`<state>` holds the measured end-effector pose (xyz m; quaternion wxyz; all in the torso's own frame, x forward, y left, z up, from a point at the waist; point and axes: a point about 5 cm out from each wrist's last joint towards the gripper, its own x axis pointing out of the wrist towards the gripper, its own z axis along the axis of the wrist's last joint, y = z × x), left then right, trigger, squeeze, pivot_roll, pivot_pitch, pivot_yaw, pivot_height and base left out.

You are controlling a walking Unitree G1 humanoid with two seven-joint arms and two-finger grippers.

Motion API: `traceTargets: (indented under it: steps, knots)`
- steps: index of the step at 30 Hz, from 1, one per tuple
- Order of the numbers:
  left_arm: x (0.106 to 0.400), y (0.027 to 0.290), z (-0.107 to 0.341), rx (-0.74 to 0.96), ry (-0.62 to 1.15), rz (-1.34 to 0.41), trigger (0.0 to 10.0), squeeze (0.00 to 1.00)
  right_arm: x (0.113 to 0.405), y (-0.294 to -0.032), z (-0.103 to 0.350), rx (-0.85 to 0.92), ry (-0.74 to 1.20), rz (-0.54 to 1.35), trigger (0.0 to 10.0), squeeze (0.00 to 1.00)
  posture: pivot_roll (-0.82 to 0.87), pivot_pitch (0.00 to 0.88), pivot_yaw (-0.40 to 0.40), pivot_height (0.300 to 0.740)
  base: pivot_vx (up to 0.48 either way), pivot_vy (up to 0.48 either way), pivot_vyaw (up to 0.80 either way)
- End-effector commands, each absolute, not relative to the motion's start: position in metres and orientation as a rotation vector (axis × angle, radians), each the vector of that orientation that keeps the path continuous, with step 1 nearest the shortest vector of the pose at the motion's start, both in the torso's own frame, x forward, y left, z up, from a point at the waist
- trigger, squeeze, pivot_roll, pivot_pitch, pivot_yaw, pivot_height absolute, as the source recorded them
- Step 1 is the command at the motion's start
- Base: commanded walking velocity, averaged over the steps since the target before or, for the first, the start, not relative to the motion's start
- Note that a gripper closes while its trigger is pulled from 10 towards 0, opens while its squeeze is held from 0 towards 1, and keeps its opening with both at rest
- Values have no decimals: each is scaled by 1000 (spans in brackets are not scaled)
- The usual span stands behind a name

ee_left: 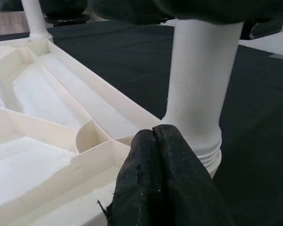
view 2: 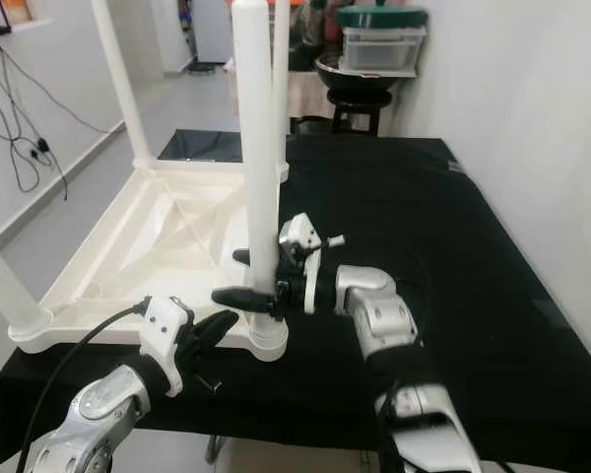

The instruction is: Building children table

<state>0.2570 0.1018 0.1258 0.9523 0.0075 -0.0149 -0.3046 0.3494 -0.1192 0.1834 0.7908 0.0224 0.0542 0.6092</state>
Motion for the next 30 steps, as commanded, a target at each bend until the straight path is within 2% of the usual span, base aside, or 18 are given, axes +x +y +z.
traceTargets:
  steps: [1, 10, 13, 17, 18, 20, 21, 22, 23, 25, 30]
  knots:
    - [256, 101, 123, 23, -23, -619, 10000, 0, 351, -120, 183, 73, 115, 1319, 0, 0, 9, 0, -52, 740, 0, 0, 0]
    - [255, 101, 122, 21, -21, -624, 10000, 0, 350, -140, 179, 39, 100, 1307, 0, 0, -3, 0, -36, 740, 0, 0, 0]
    - [254, 102, 122, 18, -21, -627, 10000, 0, 342, -154, 175, 12, 59, 1233, 0, 0, -18, 0, -29, 740, 0, 0, 0]
    - [254, 102, 122, 18, -21, -628, 10000, 0, 339, -156, 175, 10, 49, 1213, 0, 0, -20, 0, -29, 740, 0, 0, 0]
    - [253, 103, 123, 16, -22, -629, 10000, 0, 329, -147, 166, 28, 54, 1135, 0, 0, -29, 0, -33, 740, 0, 0, 0]
    - [253, 103, 123, 16, -22, -629, 10000, 0, 329, -147, 166, 28, 54, 1135, 0, 0, -29, 0, -33, 740, 0, 0, 0]
    - [252, 105, 123, 15, -22, -629, 10000, 0, 326, -128, 155, 8, 57, 912, 0, 0, -43, 0, -20, 740, 0, 0, 0]
    - [252, 107, 123, 16, -23, -630, 10000, 0, 310, -102, 134, -6, 131, 698, 0, 0, -51, 0, -16, 740, 0, 0, 0]
    - [252, 107, 123, 16, -23, -630, 10000, 0, 310, -102, 134, -6, 131, 698, 0, 0, -51, 0, -16, 740, 0, 0, 0]
    - [253, 110, 122, 20, -19, -633, 10000, 0, 301, -78, 145, -153, 26, 544, 0, 0, -60, 0, 3, 740, 0, 0, 0]
    - [255, 108, 122, 22, -18, -643, 10000, 0, 310, -92, 134, -34, 127, 473, 0, 0, -39, 0, -21, 740, 0, 0, 0]
